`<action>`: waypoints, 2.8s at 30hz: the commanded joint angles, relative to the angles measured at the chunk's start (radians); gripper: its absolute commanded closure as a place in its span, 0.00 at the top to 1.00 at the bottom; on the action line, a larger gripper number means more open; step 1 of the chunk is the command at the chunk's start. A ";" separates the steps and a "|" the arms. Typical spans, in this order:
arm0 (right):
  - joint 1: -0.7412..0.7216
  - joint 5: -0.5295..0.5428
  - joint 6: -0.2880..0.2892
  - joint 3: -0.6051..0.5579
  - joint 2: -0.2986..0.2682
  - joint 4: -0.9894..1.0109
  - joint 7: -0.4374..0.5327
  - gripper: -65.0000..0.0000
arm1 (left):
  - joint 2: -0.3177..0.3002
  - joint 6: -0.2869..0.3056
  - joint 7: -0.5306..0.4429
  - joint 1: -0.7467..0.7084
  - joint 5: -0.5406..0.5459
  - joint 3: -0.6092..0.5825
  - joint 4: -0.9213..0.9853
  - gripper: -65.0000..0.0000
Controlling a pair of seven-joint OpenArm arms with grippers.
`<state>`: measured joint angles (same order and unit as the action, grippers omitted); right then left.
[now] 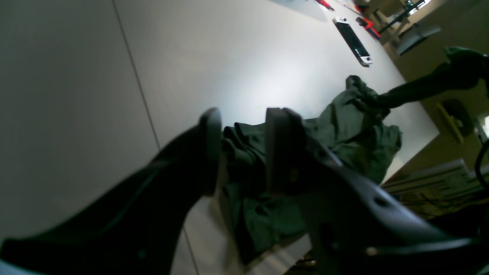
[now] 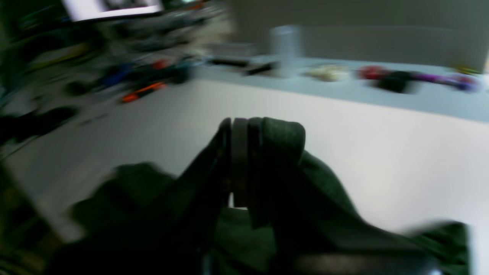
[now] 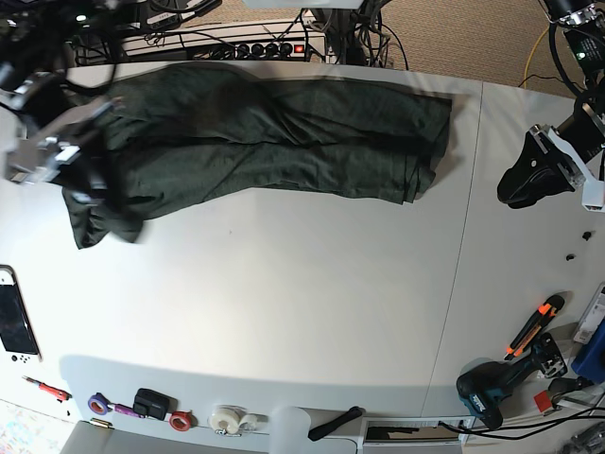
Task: Layout the t-shirt on the table in an organized manner, then fold the t-shirt properly
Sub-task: 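Open the right gripper and release the sleeve onto the shirt, then move the right gripper along the shirt strip and grasp its end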
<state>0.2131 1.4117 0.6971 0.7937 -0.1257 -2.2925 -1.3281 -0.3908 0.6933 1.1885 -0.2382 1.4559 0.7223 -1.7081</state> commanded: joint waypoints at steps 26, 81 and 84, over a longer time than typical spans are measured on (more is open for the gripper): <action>0.006 -0.626 0.001 -0.881 0.034 -0.029 0.206 0.00 | -0.019 0.005 -0.018 0.006 0.028 0.006 -0.016 0.30; -0.058 -1.623 -0.427 -1.177 0.170 -0.026 0.464 0.44 | -0.036 0.005 -0.007 0.076 0.028 0.027 -0.016 0.30; -0.058 -1.622 -0.433 -1.044 0.161 -0.023 0.431 0.44 | -0.036 0.005 0.002 0.075 0.028 0.063 -0.016 0.30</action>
<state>0.1642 -0.2100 0.2760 -0.2466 0.0364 -2.2993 -0.9203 -0.4072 0.6933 1.2083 -0.1711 1.4559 0.7769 -1.7081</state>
